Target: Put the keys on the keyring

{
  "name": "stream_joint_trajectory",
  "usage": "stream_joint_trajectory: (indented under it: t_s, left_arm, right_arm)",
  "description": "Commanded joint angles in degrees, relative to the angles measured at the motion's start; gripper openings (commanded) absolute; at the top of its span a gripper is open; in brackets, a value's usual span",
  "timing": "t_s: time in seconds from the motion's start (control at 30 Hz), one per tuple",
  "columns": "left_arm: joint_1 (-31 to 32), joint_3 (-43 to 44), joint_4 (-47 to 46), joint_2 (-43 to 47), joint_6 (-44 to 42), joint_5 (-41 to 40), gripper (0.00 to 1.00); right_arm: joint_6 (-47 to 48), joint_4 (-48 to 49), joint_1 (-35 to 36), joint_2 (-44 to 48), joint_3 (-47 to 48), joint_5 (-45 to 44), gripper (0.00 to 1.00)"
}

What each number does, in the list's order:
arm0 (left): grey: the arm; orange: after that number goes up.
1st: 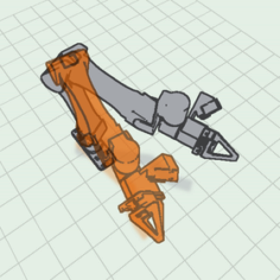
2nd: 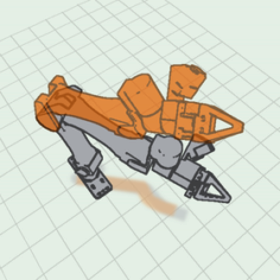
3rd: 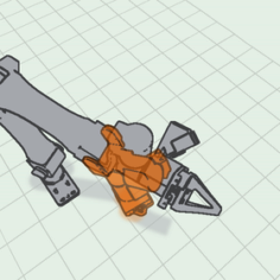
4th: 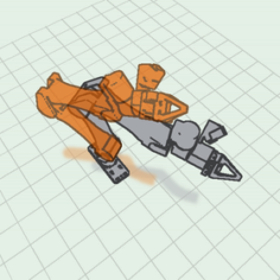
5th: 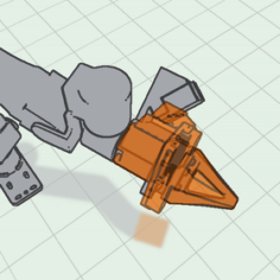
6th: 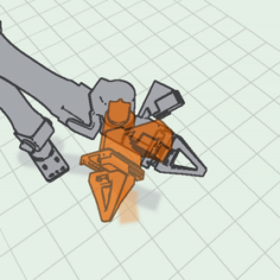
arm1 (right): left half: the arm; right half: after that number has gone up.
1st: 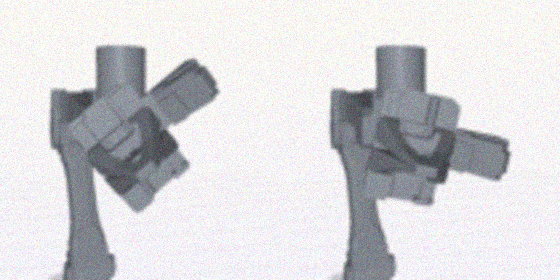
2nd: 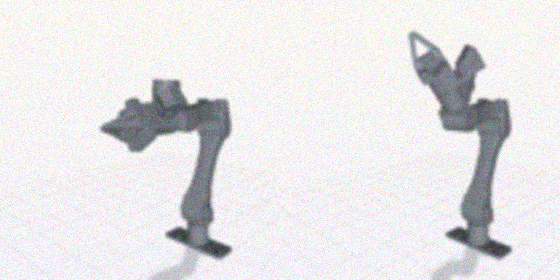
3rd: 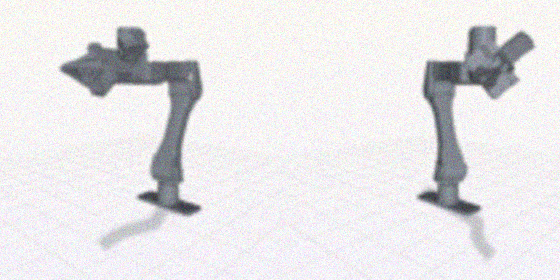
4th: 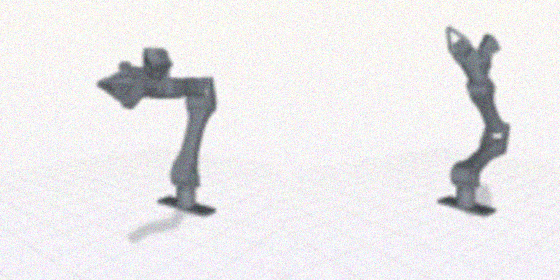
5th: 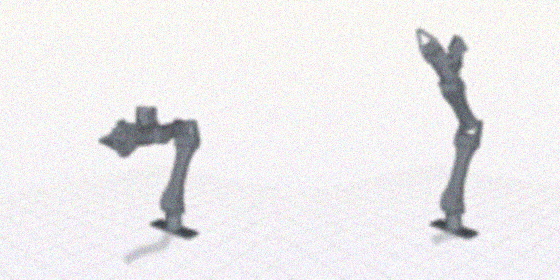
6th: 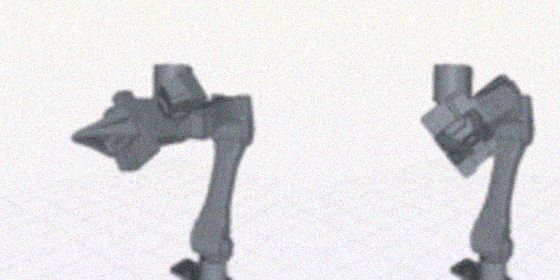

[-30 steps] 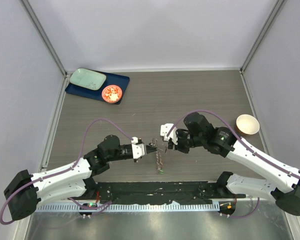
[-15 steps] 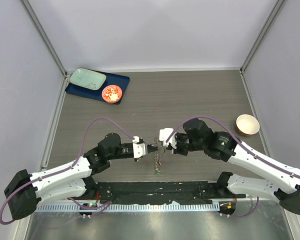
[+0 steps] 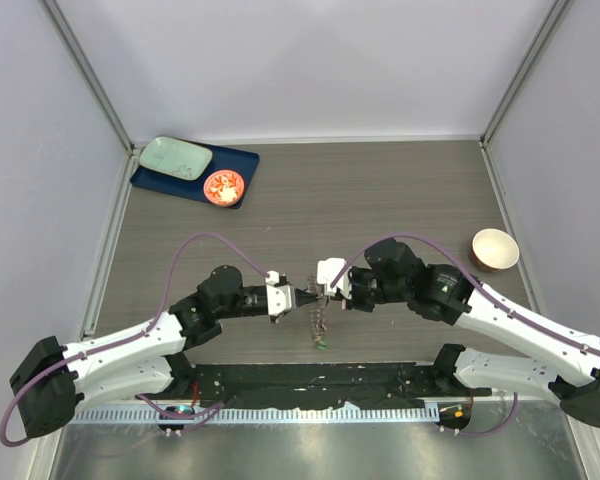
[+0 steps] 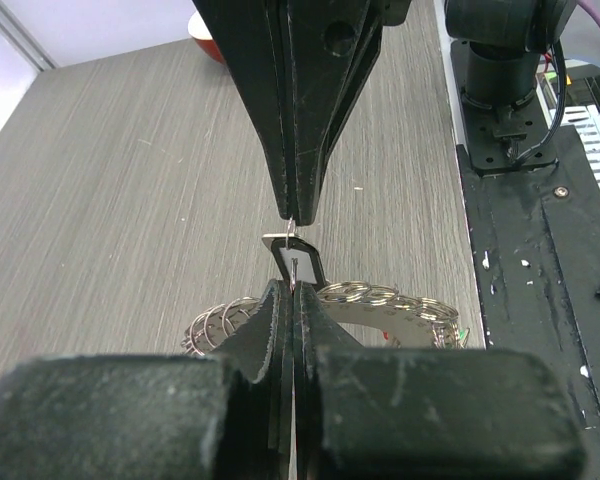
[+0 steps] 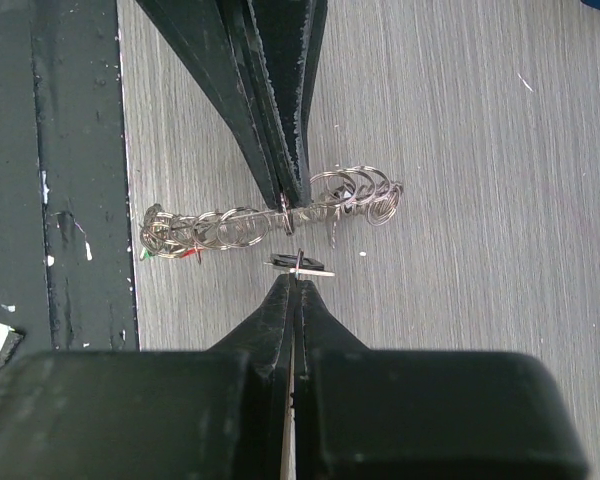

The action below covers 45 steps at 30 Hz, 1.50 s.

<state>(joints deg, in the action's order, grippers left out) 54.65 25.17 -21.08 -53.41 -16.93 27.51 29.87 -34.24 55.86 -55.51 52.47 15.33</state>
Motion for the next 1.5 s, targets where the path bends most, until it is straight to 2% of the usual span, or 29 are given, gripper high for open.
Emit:
stream_joint_trajectory:
  t_s: [0.0, 1.47]
  left_arm:
    - [0.2, 2.1, -6.7, 0.2, 0.6, 0.6, 0.0]
    - [0.2, 3.4, -7.0, -1.7, 1.2, 1.9, 0.0]
  right_arm:
    - [0.4, 2.6, 0.5, 0.7, 0.3, -0.3, 0.01]
    - [0.7, 2.8, 1.0, 2.3, -0.5, 0.0, 0.01]
